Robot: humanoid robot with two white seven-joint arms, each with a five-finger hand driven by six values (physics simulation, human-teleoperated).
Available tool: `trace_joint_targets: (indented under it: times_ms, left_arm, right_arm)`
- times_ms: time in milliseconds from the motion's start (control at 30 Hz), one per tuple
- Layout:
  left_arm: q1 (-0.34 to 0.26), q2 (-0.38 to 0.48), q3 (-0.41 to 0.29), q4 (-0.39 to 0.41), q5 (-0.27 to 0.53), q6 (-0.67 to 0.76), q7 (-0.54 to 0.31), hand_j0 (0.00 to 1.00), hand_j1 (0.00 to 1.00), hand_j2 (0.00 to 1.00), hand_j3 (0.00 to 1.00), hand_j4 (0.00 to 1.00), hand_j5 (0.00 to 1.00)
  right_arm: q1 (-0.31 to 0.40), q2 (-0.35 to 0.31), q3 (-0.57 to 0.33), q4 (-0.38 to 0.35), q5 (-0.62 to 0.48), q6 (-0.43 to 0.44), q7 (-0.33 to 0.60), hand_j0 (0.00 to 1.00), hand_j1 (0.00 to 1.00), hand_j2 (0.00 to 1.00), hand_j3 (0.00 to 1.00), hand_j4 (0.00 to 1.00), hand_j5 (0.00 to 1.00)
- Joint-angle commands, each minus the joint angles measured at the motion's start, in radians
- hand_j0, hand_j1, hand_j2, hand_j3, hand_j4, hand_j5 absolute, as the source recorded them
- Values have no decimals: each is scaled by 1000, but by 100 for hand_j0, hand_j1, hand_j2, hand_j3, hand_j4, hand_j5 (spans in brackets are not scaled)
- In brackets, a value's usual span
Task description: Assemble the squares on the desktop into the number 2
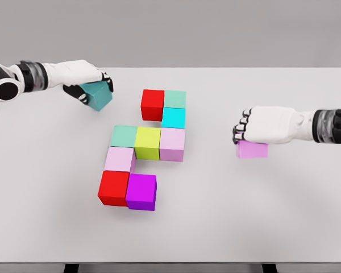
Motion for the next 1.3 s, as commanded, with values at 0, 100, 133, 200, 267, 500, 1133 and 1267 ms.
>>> trace_joint_targets:
  times_ms: [0,100,133,200,267,500,1133,1267]
  left_arm:
    - [0,-27,3,13,5,2,0,63,63,63,63,63,63]
    - [-3,-41,4,22,7,2,0,64,64,64,64,64,64]
    - [-9,-52,4,25,8,2,0,64,64,64,64,64,64]
    - [-9,-69,6,39,8,2,0,64,64,64,64,64,64]
    - [-12,-81,7,43,11,2,0,64,64,64,64,64,64]
    - [-31,-104,7,47,16,2,0,65,65,65,65,65,65]
    - [-31,-109,10,116,7,2,0,67,67,67,67,67,67]
    - [-31,-112,19,126,7,2,2,68,68,68,68,68,68]
  right_arm:
    - [0,-9,17,-23,-31,2,0,61,61,61,61,61,61]
    - [2,-6,38,-23,-46,2,0,61,61,61,61,61,61]
    - [2,-1,50,-23,-54,2,0,61,61,61,61,61,61]
    - [2,5,60,-23,-83,2,0,61,61,61,61,61,61]
    - [2,17,70,-23,-130,2,0,61,61,61,61,61,61]
    - [2,82,124,-23,-170,2,0,61,61,61,61,61,61]
    - [6,189,162,-23,-189,2,60,72,72,72,72,72,72]
    - [6,189,162,-23,-186,2,60,96,96,96,96,96,96]
